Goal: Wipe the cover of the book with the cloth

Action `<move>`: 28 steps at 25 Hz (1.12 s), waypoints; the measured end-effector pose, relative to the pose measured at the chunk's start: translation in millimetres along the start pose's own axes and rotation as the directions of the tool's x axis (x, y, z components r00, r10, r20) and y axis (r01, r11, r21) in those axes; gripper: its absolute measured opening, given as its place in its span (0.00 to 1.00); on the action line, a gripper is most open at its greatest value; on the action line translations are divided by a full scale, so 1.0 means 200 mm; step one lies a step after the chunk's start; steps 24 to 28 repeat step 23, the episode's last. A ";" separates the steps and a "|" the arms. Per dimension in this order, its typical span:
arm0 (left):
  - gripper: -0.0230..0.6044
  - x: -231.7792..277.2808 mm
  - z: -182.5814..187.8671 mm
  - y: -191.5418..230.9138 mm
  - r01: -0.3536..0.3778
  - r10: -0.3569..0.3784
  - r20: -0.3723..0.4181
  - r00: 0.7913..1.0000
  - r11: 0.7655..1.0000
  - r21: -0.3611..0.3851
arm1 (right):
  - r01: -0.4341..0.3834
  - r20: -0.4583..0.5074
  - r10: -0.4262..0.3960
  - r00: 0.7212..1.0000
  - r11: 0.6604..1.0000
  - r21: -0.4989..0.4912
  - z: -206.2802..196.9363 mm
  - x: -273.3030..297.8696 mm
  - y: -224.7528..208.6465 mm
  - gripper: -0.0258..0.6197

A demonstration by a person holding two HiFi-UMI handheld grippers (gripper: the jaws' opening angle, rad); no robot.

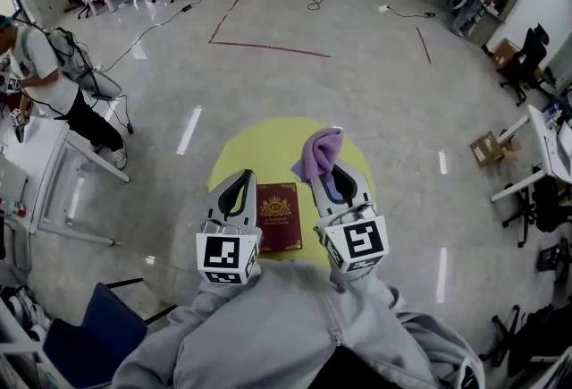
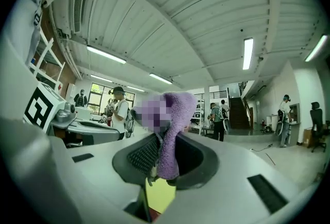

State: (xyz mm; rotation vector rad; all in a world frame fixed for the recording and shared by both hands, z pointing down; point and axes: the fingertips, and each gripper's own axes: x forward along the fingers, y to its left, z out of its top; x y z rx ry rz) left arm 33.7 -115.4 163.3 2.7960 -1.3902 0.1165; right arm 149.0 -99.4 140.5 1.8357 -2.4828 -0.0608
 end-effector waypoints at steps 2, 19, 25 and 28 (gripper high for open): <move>0.06 0.00 -0.02 -0.02 0.007 -0.007 -0.010 1.000 1.000 -0.004 | -0.007 0.000 0.007 1.000 1.000 0.010 -0.01 0.00 0.01 0.19; 0.06 0.03 -0.12 -0.03 0.003 -0.003 -0.016 1.000 1.000 0.006 | -0.028 0.004 0.028 1.000 1.000 -0.012 -0.10 0.03 0.05 0.19; 0.06 0.07 -0.13 0.00 0.002 -0.002 -0.008 1.000 1.000 0.020 | -0.023 0.009 0.023 1.000 1.000 -0.014 -0.11 0.07 0.04 0.19; 0.06 0.07 -0.13 0.00 0.002 -0.002 -0.008 1.000 1.000 0.020 | -0.023 0.009 0.023 1.000 1.000 -0.014 -0.11 0.07 0.04 0.19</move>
